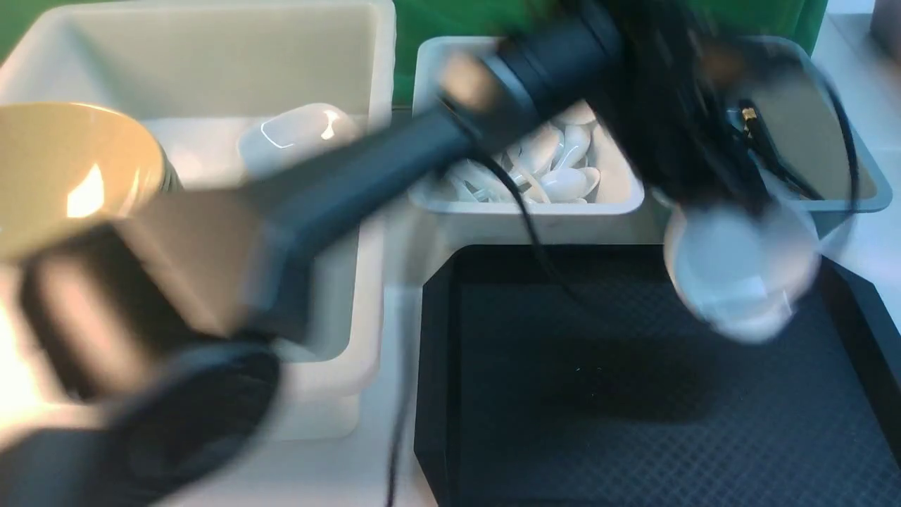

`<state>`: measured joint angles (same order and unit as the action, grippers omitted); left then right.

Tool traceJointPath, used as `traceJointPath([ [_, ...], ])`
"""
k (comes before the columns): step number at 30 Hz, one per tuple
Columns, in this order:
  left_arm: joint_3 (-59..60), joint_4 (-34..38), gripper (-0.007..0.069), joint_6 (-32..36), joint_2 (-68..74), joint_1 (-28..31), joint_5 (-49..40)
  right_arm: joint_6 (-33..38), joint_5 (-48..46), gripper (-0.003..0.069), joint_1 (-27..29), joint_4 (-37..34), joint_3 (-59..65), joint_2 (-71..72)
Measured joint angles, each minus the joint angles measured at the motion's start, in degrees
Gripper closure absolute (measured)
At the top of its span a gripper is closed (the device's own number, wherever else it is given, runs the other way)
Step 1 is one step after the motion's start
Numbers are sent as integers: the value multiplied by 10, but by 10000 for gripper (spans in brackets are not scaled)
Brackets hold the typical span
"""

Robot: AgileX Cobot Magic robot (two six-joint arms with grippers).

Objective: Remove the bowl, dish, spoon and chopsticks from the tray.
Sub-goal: Use the left arm to put the plate into the large storage box on the left

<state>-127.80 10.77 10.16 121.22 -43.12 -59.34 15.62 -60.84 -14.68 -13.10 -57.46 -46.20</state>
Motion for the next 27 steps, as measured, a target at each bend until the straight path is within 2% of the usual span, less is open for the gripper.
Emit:
traceJointPath([
  [2, -2, -2, 622, 0, -27, 23, -22, 27, 4, 623, 0, -38, -5, -8],
  [3, -5, -3, 622, 0, -61, 48, -50, 64, 7, 623, 0, -83, -17, -23],
  [6, -5, -4, 622, 0, -106, 120, -109, 125, -3, 622, -5, -149, -60, -67],
  [8, -3, -4, 622, 0, -119, 158, -124, 142, -12, 622, -20, -162, -87, -92],
  [9, 4, -3, 622, -1, -131, 203, -127, 151, -19, 622, -53, -169, -120, -116],
  [12, 25, 17, 622, -3, -146, 280, -131, 157, -25, 622, -133, -166, -170, -163],
  [14, 31, 32, 622, -4, -150, 326, -133, 150, -22, 622, -191, -142, -200, -193],
  [18, 34, 61, 622, -4, -142, 407, -134, 119, -3, 620, -270, -71, -230, -241],
  [22, 34, 66, 622, -4, -109, 451, -134, 107, 7, 620, -292, -53, -234, -276],
  [27, 34, 66, 622, -4, -60, 454, -130, 95, 10, 618, -293, -46, -234, -296],
])
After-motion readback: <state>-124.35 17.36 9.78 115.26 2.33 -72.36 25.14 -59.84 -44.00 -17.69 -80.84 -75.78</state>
